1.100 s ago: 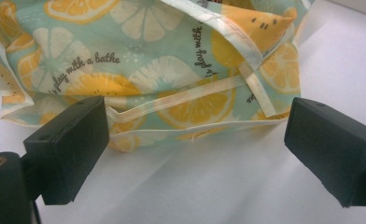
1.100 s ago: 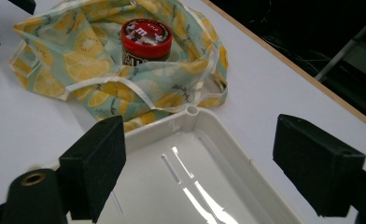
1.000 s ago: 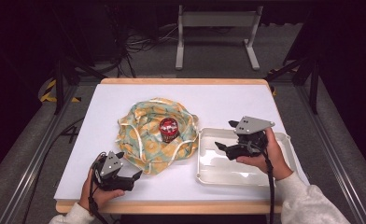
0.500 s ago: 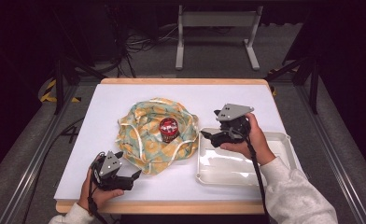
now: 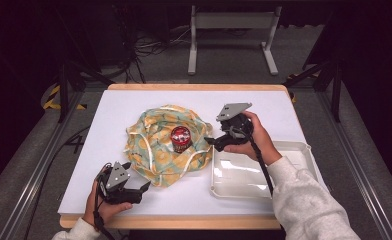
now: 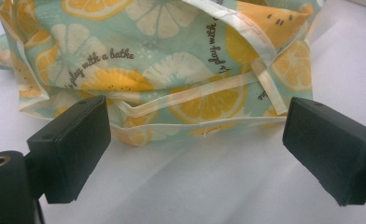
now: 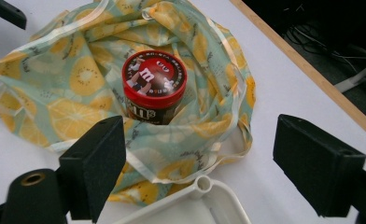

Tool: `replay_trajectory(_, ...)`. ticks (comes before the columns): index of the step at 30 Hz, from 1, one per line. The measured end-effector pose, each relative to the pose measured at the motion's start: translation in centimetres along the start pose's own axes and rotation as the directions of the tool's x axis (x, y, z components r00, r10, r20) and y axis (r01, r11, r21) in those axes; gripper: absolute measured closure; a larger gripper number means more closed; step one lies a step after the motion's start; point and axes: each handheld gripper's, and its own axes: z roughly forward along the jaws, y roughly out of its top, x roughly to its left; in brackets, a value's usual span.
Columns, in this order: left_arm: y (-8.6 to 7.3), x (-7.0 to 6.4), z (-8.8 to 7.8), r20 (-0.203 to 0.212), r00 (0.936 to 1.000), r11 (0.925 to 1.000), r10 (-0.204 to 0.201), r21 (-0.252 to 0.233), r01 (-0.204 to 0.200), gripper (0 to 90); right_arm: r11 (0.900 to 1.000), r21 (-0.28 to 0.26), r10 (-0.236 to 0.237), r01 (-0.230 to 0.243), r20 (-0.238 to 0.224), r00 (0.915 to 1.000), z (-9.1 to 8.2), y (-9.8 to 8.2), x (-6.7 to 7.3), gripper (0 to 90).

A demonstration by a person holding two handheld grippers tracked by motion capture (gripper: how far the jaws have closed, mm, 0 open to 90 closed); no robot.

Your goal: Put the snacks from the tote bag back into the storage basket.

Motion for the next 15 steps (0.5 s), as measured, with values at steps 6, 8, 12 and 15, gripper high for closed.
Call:
replay_trajectory(6, 0.0, -0.1, -0.1, -0.006, 1.0, 1.0, 0.001, -0.001, -0.001, 8.3, 1.0, 0.021, -0.002, 0.002, -0.04, 0.9992, 1.3, 1.1, 0.1, 17.1)
replay_trajectory(8, 0.0, -0.1, -0.2, -0.013, 0.9999, 0.9999, 0.01, 0.009, -0.01, 8.5, 0.999, 0.04, -0.003, 0.005, -0.046, 0.999, 1.9, 1.3, 0.2, 17.1)
replay_trajectory(12, 0.0, -0.2, -0.2, -0.009, 0.9998, 0.9998, 0.015, 0.013, -0.015, 8.7, 0.996, 0.086, 0.014, -0.008, -0.063, 0.9979, 3.1, 1.8, 0.2, 18.4)
replay_trajectory(15, -0.1, -0.2, -0.2, -0.012, 0.9999, 0.9999, 0.012, 0.01, -0.012, 8.7, 0.996, 0.09, 0.012, -0.004, -0.087, 0.9961, 3.8, 2.2, 0.3, 18.5)
